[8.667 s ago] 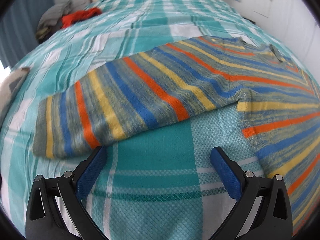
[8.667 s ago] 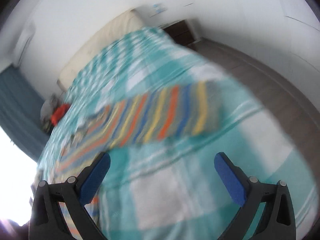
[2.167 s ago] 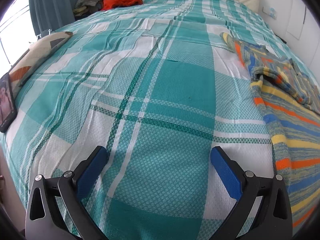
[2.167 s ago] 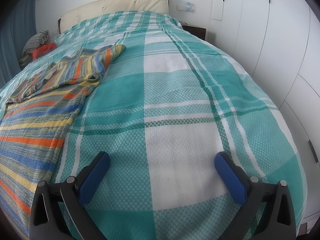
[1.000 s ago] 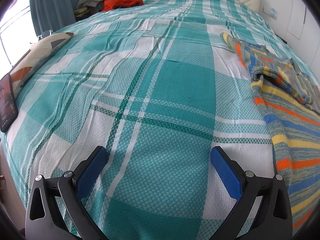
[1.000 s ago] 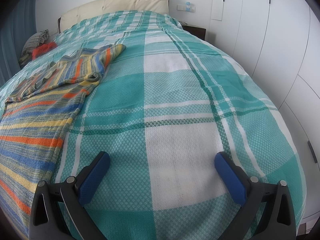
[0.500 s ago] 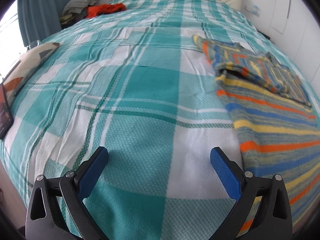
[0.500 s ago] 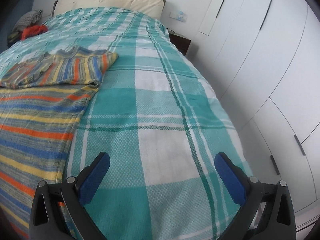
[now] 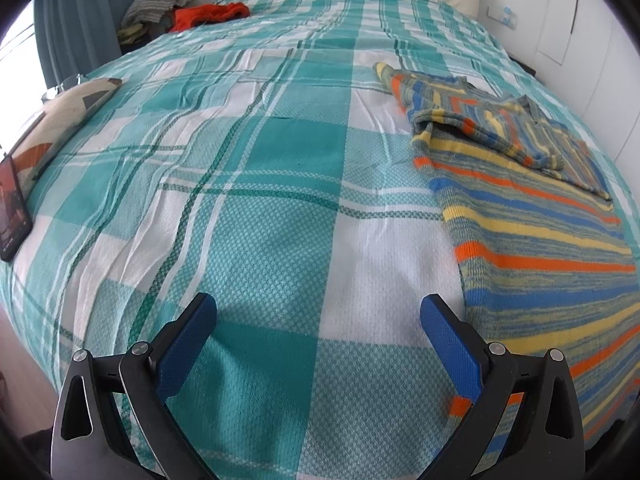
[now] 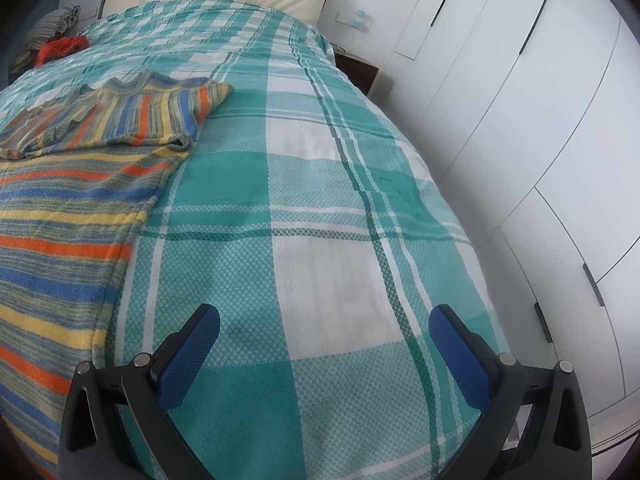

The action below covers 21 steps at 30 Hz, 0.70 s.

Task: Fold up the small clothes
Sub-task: 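Grasp the sweater hem with both grippers and fold it toward the collar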

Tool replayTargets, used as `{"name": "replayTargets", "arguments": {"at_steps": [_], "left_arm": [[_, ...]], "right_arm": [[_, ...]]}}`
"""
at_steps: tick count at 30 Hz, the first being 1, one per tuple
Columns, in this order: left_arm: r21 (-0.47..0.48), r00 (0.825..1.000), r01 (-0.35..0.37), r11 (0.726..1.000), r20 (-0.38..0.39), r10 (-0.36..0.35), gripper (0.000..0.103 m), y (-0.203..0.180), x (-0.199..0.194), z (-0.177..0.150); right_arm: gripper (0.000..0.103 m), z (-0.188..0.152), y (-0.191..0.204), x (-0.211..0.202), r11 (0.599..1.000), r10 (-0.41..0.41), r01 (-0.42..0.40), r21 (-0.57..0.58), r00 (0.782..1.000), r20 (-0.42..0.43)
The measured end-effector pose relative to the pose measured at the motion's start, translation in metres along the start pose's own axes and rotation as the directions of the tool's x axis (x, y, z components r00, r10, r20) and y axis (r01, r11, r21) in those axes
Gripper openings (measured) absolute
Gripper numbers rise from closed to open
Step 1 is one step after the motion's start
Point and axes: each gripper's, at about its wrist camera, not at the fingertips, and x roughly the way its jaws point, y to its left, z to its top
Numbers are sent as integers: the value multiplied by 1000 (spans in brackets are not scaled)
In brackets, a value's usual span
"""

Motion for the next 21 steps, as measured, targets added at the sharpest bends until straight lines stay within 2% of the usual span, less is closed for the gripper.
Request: {"name": "replayTargets", "arguments": {"at_steps": [4, 6, 8, 10, 11, 12, 14, 16, 17, 20, 21], "left_arm": [[-10, 1000, 8, 1000, -6, -8, 101, 0, -5, -5], [-50, 998, 56, 997, -21, -57, 101, 4, -14, -10], [-85, 990, 127, 988, -51, -131, 101, 5, -21, -18], [-89, 974, 197, 976, -97, -205, 101, 3, -27, -32], [-77, 969, 212, 974, -114, -220, 101, 0, -29, -38], [-54, 965, 221, 974, -135, -226, 101, -5, -30, -45], [7, 961, 229, 973, -160, -225, 101, -17, -33, -56], [77, 960, 230, 970, -182, -213, 101, -28, -36, -66], [94, 959, 230, 969, -191, -209, 101, -31, -37, -69], [94, 943, 274, 957, -220, -248, 96, -37, -42, -78], [87, 937, 285, 955, -233, -258, 90, -37, -43, -79]], "right_arm": [[103, -1, 2, 2, 1000, 8, -8, -6, 1000, -14], [103, 0, 2, 1, 999, 44, -44, -6, 998, -35], [102, 2, -2, -7, 993, 117, -117, 4, 992, -51], [102, 6, -13, -23, 973, 231, -229, 38, 971, -63], [102, 7, -19, -29, 954, 297, -293, 58, 952, -77], [102, 7, -27, -35, 923, 383, -375, 87, 917, -109], [102, 2, -32, -39, 872, 488, -470, 134, 854, -179], [102, -9, -33, -38, 810, 586, -552, 197, 766, -263], [102, -16, -31, -37, 782, 624, -581, 227, 723, -298], [100, -36, -16, -34, 735, 676, -618, 279, 634, -376], [97, -43, -5, -34, 706, 703, -646, 292, 589, -399]]}}
